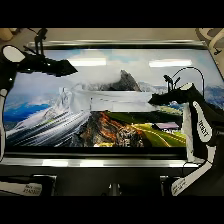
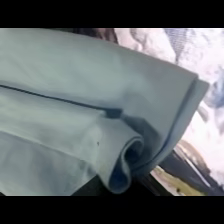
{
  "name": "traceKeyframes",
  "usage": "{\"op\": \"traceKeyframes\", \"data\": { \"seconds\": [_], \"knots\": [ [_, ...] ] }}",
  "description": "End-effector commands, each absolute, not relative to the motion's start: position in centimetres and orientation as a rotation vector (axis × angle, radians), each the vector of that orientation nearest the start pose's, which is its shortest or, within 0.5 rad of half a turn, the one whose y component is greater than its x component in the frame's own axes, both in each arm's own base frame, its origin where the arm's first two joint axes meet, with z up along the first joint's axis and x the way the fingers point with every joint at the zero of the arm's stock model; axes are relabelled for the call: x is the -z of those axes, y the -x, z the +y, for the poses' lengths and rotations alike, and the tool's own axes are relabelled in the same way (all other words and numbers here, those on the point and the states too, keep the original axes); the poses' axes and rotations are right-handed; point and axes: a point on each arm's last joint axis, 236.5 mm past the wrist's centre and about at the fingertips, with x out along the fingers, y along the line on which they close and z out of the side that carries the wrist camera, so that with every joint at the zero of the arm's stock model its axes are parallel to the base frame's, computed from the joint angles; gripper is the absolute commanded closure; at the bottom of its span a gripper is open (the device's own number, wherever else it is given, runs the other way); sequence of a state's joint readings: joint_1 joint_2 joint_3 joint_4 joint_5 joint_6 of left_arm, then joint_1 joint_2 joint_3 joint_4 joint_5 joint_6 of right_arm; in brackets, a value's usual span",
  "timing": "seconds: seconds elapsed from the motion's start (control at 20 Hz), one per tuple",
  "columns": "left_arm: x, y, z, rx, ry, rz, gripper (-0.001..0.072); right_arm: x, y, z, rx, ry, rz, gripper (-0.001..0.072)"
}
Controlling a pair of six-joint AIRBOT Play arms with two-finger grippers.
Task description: Fold the shirts.
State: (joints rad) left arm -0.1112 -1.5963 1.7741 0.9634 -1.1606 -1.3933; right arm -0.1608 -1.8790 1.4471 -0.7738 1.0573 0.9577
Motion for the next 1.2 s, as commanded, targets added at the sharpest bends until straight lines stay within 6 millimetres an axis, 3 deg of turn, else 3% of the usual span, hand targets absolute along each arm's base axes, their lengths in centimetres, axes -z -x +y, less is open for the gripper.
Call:
{"op": "traceKeyframes", "data": {
  "seconds": [0.0, 0.1, 0.2, 0.25, 0.35, 0.6, 0.75, 0.85, 0.95, 1.05, 1.15],
  "knots": [
    [-12.6, -50.3, -23.2, 0.632, 0.26, 0.914, 0.0681, 4.2, -50.8, 9.0, -0.642, -0.373, 1.039, 0.0698],
    [-8.5, -50.2, -26.6, 0.625, 0.319, 1.004, 0.0681, -0.8, -50.0, 9.6, -0.693, -0.308, 0.967, 0.0698],
    [-2.6, -49.4, -30.2, 0.588, 0.398, 1.144, 0.0682, -5.8, -48.5, 10.2, -0.733, -0.259, 0.903, 0.0699],
    [0.2, -48.7, -32.3, 0.585, 0.439, 1.204, 0.0682, -8.2, -47.6, 10.5, -0.753, -0.232, 0.872, 0.07],
    [3.8, -47.1, -36.7, 0.62, 0.54, 1.284, 0.0682, -12.1, -45.0, 11.2, -0.805, -0.176, 0.844, 0.07],
    [8.4, -43.1, -45.0, 0.628, 0.714, 1.382, 0.0682, -18.9, -39.6, 12.2, -0.834, -0.122, 0.791, 0.0699],
    [7.8, -42.5, -48.8, 0.614, 0.838, 1.339, 0.0683, -21.3, -38.7, 12.3, -0.806, -0.13, 0.748, 0.0699],
    [5.6, -43.8, -48.7, 0.639, 0.833, 1.258, 0.0684, -21.3, -39.4, 12.4, -0.785, -0.144, 0.733, 0.0699],
    [1.9, -46.2, -45.9, 0.689, 0.755, 1.153, 0.0684, -21.1, -41.0, 13.8, -0.782, -0.15, 0.702, 0.0699],
    [-2.5, -49.2, -40.4, 0.667, 0.635, 1.048, 0.0684, -20.0, -42.3, 17.3, -0.818, -0.151, 0.691, 0.0699],
    [-7.3, -51.8, -32.6, 0.59, 0.482, 0.942, 0.0684, -18.4, -43.6, 21.9, -0.855, -0.151, 0.677, 0.0699]
  ]
}}
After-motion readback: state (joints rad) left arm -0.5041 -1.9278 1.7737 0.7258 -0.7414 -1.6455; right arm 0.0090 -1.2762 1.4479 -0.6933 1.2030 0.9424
